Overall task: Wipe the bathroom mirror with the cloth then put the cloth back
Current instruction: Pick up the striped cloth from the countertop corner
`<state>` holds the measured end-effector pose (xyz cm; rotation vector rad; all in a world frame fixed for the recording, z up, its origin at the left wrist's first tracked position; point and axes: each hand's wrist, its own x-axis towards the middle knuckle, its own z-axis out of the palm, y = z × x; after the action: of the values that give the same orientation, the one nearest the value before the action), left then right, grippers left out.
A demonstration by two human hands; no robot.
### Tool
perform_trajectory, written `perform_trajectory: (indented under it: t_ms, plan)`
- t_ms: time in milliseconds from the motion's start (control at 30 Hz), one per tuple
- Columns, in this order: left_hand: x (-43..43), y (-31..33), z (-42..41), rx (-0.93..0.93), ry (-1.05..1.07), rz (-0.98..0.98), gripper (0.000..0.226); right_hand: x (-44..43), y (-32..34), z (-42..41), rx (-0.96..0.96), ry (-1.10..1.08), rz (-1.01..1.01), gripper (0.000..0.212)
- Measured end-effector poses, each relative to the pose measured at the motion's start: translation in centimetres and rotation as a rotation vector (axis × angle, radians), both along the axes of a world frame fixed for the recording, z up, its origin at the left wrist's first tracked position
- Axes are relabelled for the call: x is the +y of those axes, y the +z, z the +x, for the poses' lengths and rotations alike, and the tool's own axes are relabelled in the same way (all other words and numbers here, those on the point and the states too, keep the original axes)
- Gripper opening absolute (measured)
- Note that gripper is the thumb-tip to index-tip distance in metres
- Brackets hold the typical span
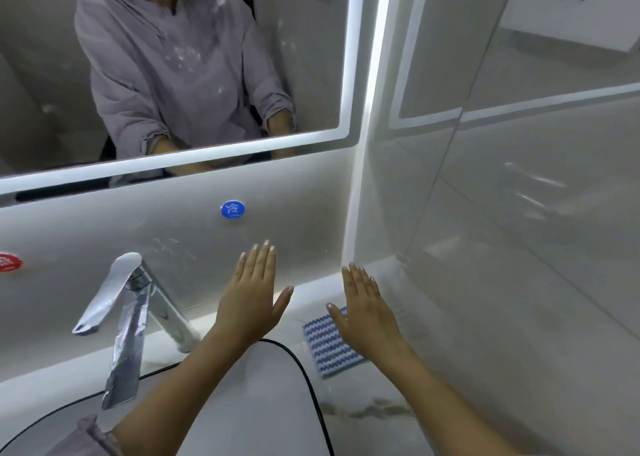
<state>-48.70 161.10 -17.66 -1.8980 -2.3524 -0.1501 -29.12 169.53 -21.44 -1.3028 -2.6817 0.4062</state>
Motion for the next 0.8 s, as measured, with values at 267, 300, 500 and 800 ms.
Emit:
perform_trajectory:
  t_ms: [267,300,500,800]
  plan:
    - [2.3,-5.0,-0.1,-0.099,-0.005,-0.146,0.076,0.1,-5.0,0.1,-0.035,-0.052,-0.129,0.073]
    - [2.6,-5.5,-0.2,-0.122,-0.007,-0.164,0.076,0.1,-5.6,0.1,-0.038,-0.059,-0.144,0.072]
    - [3.9,-8.6,-0.7,-0.25,-0.047,-0.302,0.076,-0.4,-9.2,0.3,-0.026,-0.112,-0.218,0.07]
    - [6.1,-11.7,-0.4,-0.431,-0.064,-0.607,0.075,-0.7,-13.4,0.9,-0.054,-0.182,-0.323,0.07]
